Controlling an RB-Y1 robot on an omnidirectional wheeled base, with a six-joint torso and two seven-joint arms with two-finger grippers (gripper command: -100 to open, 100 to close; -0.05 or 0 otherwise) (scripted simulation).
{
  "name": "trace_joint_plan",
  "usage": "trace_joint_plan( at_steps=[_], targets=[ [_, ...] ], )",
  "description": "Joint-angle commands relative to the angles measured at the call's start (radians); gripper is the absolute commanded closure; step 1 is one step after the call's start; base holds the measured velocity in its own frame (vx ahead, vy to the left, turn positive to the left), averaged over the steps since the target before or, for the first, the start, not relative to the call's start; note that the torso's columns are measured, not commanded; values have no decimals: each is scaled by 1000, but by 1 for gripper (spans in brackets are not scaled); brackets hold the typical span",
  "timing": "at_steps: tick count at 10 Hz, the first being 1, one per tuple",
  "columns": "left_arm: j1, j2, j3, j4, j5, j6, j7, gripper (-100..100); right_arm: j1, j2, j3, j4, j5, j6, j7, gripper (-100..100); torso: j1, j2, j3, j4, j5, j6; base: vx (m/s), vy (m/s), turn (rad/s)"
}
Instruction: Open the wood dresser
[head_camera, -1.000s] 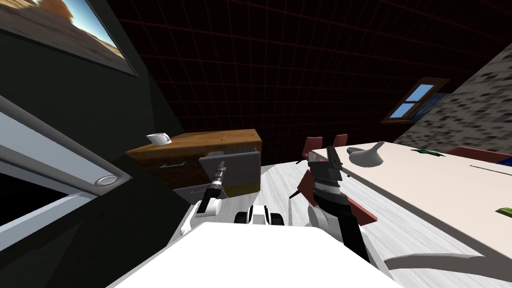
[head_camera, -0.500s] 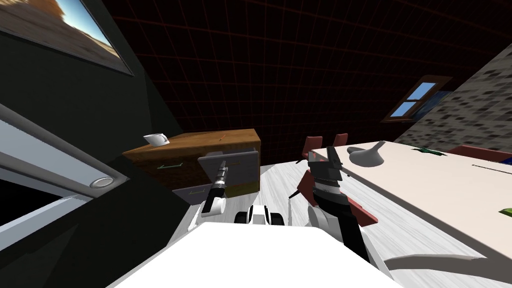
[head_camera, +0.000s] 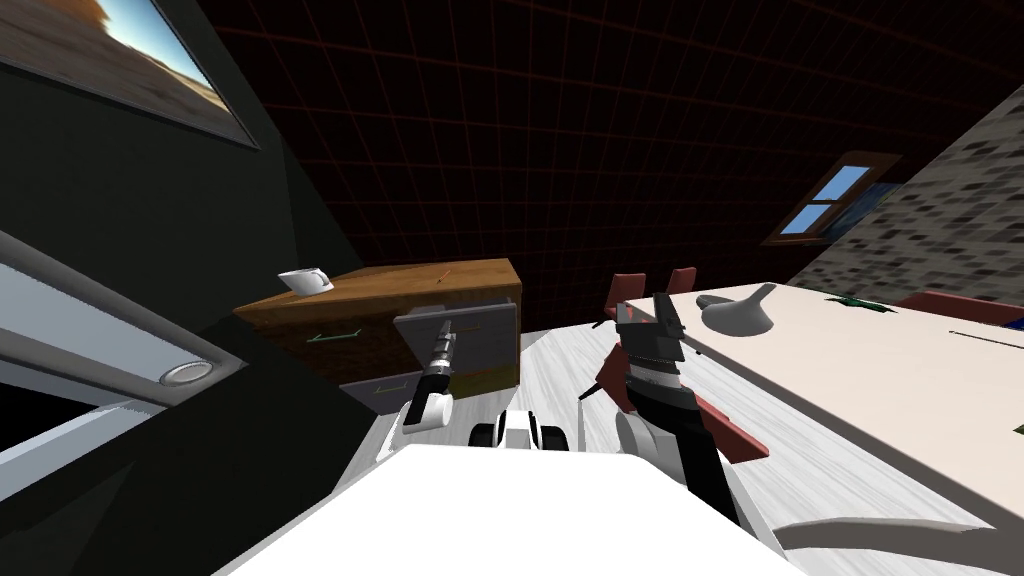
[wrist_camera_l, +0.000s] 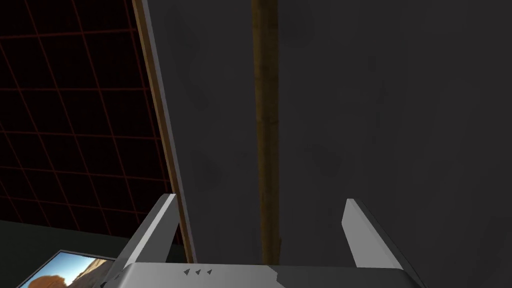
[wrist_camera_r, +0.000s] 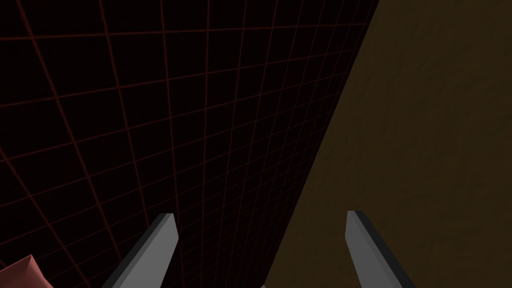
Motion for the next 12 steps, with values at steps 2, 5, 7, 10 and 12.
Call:
trace_joint_plan(
  at_steps=[2, 5, 7, 10, 12],
  targets=[
    [12, 1, -7, -10, 0, -5, 2, 100, 0, 0, 0, 0, 0, 0, 0, 0, -1, 4, 3, 2, -1, 0, -64, -9, 0],
    [29, 3, -14, -41, 0, 7, 4, 100, -1, 0, 0, 0, 0, 0, 0, 0, -2, 9, 6, 5, -2, -2, -194, -43, 6],
    [-19, 30, -13, 28, 5, -9, 23, 100, 0, 0, 0, 0, 0, 0, 0, 0, -1, -1, -1, 4, -3, -1, -80, -41, 55],
    [-94, 58, -12, 117, 10, -31, 41, 100, 0, 0, 0, 0, 0, 0, 0, 0, -2, -3, -1, -2, 0, 4, -95, -36, 73],
    [-134, 58, -12, 176, 10, -31, 41, 100, 0, 0, 0, 0, 0, 0, 0, 0, -6, -2, -1, -1, -1, 5, -72, -35, 54]
  ],
)
